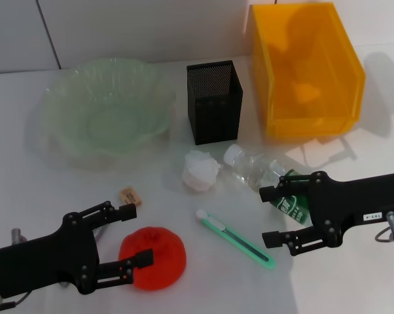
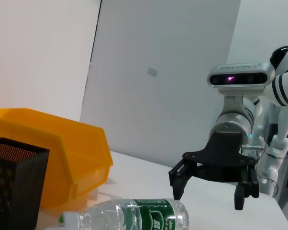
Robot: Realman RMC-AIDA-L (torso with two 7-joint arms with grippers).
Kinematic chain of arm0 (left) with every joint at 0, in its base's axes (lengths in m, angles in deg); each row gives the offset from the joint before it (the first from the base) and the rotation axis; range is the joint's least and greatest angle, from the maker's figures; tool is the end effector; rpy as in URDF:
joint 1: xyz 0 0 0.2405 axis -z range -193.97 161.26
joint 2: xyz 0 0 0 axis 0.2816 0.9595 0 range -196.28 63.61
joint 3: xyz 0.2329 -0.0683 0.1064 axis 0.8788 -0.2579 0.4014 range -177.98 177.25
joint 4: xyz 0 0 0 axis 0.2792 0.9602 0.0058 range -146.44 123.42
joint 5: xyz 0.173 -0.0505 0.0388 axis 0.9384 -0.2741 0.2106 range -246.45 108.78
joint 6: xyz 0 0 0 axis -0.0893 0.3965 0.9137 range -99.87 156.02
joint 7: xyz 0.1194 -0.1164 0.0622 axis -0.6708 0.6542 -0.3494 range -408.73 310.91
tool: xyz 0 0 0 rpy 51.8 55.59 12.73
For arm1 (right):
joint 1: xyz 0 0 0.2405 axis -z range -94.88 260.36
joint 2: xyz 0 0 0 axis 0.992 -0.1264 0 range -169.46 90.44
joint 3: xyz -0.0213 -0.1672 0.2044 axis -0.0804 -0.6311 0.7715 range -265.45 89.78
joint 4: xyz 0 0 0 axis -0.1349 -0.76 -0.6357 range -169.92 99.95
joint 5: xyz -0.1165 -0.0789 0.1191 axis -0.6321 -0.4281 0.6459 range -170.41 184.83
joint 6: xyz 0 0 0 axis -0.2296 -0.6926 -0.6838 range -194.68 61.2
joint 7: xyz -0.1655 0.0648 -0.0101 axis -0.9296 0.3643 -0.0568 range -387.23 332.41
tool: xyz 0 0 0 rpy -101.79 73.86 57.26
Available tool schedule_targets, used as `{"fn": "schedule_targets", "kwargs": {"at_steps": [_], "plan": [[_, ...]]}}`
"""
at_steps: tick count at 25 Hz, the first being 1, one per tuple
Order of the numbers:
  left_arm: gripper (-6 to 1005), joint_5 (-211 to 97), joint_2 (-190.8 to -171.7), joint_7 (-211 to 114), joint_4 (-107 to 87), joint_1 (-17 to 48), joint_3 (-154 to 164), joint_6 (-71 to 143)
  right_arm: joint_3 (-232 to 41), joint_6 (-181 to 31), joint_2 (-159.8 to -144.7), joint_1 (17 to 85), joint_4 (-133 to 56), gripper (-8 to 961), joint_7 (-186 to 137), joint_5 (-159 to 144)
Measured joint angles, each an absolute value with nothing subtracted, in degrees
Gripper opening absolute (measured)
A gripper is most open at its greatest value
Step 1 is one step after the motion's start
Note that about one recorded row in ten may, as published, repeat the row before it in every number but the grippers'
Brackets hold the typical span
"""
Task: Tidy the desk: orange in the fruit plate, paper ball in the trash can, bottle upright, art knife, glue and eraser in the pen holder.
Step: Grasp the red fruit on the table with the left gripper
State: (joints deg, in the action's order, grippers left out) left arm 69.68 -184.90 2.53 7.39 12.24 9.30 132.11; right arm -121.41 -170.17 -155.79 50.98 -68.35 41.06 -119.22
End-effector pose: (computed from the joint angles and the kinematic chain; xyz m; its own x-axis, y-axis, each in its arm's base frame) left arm -0.2520 0.2512 -0.0533 0.7283 0.2249 0.6472 0.3319 -0.9422 -0.0460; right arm 0.2459 0.2839 -0.0292 0.8646 -0.2453 -0.4385 -0.2672 -0.9636 0.0123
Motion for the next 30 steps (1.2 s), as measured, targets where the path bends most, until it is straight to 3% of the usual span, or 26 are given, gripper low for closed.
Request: {"fn": "schedule_targets", "kwargs": {"at_steps": [25, 30], "plan": [[847, 68.3, -184.93, 2.2, 7.1, 13.6, 9.5, 133.1, -119.3, -170.2, -155.87, 51.5, -68.7, 814, 40.9, -118.8], [847, 68.3, -185.43, -1.6, 3.3, 16.1, 11.0, 132.6, -114.0, -170.3, -155.09, 53.7, -69.4, 812, 41.2, -118.8]]}}
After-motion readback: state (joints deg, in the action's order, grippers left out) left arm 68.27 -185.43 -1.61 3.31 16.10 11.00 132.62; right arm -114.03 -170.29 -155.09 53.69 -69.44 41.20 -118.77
